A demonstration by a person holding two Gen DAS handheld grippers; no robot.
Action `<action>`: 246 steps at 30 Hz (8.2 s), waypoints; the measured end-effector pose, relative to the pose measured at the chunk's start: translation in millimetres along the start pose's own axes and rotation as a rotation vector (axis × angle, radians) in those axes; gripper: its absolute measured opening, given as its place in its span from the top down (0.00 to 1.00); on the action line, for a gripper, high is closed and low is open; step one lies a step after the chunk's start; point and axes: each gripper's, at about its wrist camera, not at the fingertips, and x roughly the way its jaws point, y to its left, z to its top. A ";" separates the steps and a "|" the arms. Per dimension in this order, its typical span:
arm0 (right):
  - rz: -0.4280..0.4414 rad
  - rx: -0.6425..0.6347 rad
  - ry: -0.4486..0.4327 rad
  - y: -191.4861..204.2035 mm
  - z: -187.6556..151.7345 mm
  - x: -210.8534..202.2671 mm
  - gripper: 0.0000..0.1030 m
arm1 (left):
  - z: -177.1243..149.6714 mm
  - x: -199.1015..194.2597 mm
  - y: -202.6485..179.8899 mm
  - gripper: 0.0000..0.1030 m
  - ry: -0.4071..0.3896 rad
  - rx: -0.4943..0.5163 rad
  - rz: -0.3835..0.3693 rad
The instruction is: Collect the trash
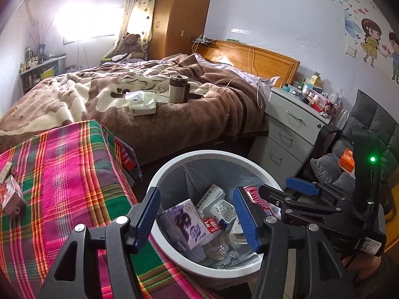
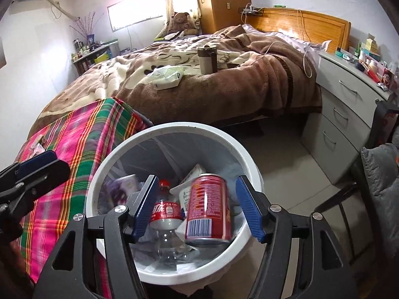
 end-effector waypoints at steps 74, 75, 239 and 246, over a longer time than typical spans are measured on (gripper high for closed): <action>0.417 -0.438 0.063 307.1 0.9 55.2 0.33 | -43.7 -130.7 322.5 0.41 -0.080 -0.324 0.465; 0.418 -0.451 0.066 311.5 0.6 57.8 0.32 | -42.3 -129.1 328.9 0.41 -0.081 -0.334 0.457; 0.073 -0.009 -0.122 11.0 -34.6 -57.4 0.34 | -54.6 -65.2 -30.3 0.37 -0.061 -0.010 0.187; 0.098 -0.021 -0.179 31.6 -47.9 -78.9 0.34 | -71.2 -101.2 -21.6 0.37 -0.109 -0.042 0.262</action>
